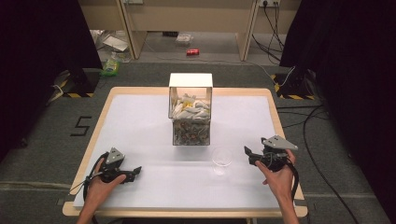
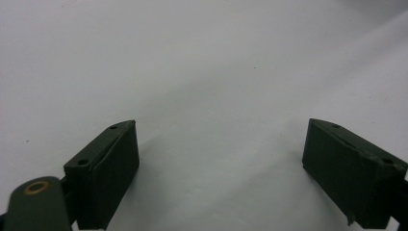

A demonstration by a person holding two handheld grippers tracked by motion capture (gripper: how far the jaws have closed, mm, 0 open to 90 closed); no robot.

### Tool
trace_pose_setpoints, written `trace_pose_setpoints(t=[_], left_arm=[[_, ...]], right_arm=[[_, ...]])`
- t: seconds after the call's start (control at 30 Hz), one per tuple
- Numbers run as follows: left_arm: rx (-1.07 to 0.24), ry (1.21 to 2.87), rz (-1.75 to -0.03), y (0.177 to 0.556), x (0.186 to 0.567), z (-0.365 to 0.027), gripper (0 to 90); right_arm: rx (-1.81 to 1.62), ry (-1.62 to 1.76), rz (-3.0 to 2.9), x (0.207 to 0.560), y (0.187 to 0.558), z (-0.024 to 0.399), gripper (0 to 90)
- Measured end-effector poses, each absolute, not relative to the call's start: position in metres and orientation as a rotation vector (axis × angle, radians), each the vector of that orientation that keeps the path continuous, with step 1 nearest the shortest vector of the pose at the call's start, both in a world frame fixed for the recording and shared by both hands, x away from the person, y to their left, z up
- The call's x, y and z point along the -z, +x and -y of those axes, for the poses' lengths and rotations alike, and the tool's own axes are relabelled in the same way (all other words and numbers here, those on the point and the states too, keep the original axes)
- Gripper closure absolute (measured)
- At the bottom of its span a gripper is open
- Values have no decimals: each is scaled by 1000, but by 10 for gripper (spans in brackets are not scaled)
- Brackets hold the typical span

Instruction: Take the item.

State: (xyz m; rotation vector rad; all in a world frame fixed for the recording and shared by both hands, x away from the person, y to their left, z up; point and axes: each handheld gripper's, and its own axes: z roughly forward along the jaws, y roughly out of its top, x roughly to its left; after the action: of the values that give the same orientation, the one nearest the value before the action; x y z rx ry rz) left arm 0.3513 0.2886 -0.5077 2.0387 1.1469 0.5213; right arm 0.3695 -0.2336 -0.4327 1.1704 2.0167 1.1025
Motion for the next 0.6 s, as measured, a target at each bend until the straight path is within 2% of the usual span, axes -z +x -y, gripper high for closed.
trace_pose_setpoints(t=[0.6], left_arm=[[-522, 2040, -1146, 351, 508, -289, 120]], right_arm=[[-1178, 1124, -1966, 401, 379, 224, 279]])
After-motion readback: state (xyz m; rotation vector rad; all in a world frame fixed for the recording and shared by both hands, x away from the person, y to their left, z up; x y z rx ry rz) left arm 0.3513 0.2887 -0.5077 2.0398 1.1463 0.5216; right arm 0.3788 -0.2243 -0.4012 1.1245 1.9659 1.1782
